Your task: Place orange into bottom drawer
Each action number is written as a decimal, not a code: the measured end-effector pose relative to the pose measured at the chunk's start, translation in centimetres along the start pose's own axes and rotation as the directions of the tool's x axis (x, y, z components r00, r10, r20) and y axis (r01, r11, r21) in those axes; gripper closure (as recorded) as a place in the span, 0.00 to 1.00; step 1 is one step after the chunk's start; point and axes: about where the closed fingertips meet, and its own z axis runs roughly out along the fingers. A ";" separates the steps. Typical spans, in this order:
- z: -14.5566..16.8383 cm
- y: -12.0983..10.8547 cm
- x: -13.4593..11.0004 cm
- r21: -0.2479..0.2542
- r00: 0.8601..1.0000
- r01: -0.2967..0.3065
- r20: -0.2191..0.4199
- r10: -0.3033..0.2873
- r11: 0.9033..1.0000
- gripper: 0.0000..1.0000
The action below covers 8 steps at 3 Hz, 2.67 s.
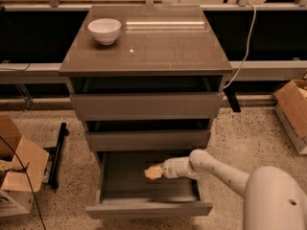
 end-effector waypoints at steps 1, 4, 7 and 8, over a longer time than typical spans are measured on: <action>4.6 -2.6 3.9 -0.072 0.999 -0.036 -0.005 0.036 0.997 1.00; 7.2 -9.0 6.7 -0.001 0.989 -0.128 0.072 0.128 0.992 0.97; 10.8 -8.2 7.4 0.010 0.993 -0.114 -0.022 0.114 0.993 0.27; 11.3 -8.5 7.8 0.020 0.993 -0.118 -0.027 0.119 0.993 0.04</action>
Offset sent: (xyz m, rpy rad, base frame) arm 0.0662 -0.0528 -0.1904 0.1928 0.1044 -0.3255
